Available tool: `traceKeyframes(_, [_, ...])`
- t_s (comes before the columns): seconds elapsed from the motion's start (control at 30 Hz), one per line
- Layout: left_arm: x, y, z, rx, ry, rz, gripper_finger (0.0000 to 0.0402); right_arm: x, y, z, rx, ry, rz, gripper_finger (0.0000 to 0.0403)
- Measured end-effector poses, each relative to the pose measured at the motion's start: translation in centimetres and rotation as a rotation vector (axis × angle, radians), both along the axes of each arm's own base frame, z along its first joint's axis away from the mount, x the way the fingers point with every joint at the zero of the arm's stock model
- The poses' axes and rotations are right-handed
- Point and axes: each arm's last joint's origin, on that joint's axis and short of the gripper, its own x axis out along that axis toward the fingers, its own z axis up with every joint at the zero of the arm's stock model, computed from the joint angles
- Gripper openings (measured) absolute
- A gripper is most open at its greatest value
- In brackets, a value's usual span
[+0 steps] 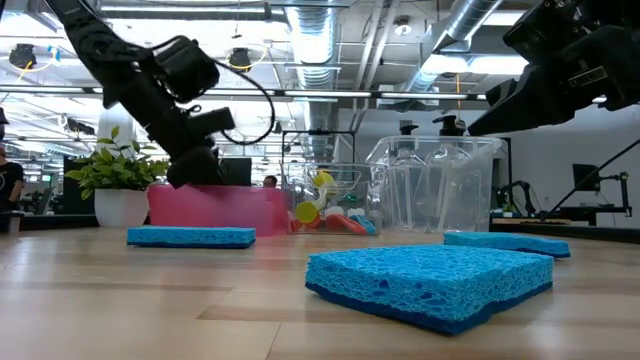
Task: Pick & Place Kitchen Sink Supplies
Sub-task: Put the top left blue sponge into the red bin
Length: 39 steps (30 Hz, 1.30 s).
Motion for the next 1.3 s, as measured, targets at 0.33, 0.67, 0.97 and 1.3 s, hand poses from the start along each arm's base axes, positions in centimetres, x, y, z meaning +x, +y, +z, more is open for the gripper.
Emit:
traceKeyframes(0.33, [-0.4,-3.5,4.1,0.176,-0.132,-0.092,0.0154,0.0,0.0,0.0,0.000,0.000,-0.001,0.0016])
traceKeyframes(0.67, [-0.3,-9.5,4.8,-0.078,-0.264,-0.415,0.0136,0.0,0.0,0.0,0.000,0.000,-0.001,0.0016])
traceKeyframes(0.97, [0.5,-13.8,0.7,-0.240,-0.109,-0.441,0.0123,0.0,0.0,0.0,-0.002,0.000,0.000,0.0016])
traceKeyframes(1.3, [0.4,-15.9,-2.4,-0.273,0.033,-0.465,0.0118,0.0,0.0,0.0,0.000,0.000,-0.001,0.0016])
